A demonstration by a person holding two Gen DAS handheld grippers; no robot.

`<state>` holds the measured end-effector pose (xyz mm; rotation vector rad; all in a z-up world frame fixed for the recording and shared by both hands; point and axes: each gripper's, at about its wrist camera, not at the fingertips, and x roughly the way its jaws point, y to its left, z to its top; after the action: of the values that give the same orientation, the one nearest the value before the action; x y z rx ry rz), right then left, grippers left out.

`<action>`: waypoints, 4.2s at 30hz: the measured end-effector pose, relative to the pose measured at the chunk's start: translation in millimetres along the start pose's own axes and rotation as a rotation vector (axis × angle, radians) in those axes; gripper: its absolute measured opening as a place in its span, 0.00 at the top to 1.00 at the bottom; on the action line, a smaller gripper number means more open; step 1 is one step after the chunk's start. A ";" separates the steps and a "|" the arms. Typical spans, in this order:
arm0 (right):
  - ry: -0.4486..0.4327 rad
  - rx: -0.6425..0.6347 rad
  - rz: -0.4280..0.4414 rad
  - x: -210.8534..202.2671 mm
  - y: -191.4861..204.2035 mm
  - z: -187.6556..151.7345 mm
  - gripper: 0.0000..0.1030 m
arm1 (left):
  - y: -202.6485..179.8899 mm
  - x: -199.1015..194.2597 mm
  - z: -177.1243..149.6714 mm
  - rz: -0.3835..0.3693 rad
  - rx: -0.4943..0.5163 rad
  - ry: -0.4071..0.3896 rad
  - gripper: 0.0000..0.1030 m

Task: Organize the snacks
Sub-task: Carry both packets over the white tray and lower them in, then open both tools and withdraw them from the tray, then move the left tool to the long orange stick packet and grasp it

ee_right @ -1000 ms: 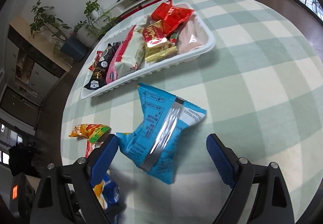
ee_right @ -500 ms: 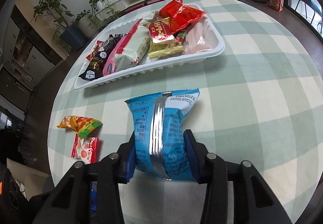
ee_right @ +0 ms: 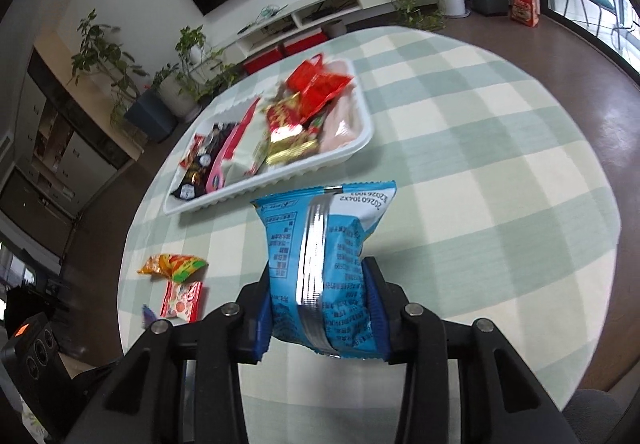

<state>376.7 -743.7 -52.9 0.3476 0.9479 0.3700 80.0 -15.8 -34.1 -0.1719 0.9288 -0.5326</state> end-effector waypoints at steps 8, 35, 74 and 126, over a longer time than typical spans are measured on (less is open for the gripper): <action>-0.130 0.050 -0.033 -41.9 -27.6 46.6 0.59 | 28.6 -42.2 69.0 0.021 -0.007 -0.123 0.74; 0.011 -0.173 -0.001 132.1 91.4 152.7 0.62 | 125.6 133.3 246.2 0.155 0.012 0.008 0.74; 0.009 -0.371 -0.109 111.7 95.8 89.4 0.45 | 103.4 98.6 220.4 0.143 0.020 -0.074 0.21; 0.050 -0.429 0.252 35.5 101.3 -69.9 0.08 | 82.5 31.2 76.2 0.261 0.378 0.080 0.00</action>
<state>321.7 -629.5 -71.0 0.0635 0.8489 0.8004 185.8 32.7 -41.0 0.3098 0.8950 -0.4651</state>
